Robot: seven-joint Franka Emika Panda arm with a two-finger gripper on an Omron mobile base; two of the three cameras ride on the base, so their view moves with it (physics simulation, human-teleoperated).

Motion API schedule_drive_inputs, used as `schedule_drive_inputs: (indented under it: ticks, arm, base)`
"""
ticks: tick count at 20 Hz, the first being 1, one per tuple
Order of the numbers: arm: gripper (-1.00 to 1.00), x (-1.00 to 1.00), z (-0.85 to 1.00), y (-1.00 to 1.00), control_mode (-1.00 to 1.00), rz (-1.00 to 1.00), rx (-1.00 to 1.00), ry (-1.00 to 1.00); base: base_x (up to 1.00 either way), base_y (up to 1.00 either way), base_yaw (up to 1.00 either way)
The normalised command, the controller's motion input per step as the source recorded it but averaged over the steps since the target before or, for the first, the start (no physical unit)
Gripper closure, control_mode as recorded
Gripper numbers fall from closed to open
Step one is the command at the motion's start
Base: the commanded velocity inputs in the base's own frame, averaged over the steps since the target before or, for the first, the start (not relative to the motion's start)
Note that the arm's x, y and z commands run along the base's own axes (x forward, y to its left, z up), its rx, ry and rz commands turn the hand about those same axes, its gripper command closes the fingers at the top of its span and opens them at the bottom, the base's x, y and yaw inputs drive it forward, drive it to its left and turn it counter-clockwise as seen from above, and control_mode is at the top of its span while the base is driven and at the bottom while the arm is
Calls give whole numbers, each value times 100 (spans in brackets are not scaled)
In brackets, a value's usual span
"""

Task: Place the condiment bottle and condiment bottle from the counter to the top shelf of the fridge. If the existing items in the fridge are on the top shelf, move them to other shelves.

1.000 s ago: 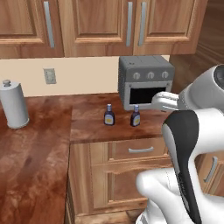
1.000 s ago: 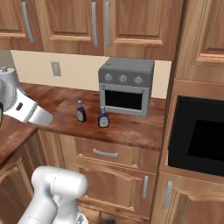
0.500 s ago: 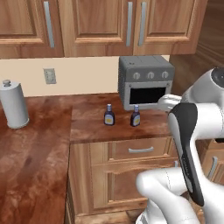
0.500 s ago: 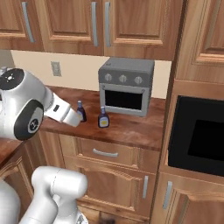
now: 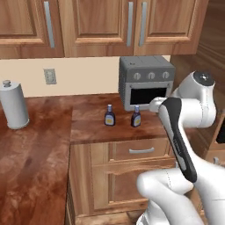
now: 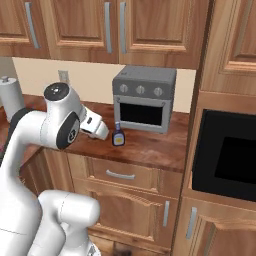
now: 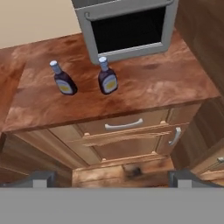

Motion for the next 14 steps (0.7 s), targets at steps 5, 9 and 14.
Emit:
schedule_drive_inputs:
  ticks: [5,9,14]
  arm:
    - [-100,74,-34,-8,-100,12,0,6]
    - [-100,66,-40,-4,-100,7,0,1]
    - [-100,57,-45,0,-100,1,0,0]
  base:
    - [0,0,0]
    - [0,0,0]
    - [0,0,0]
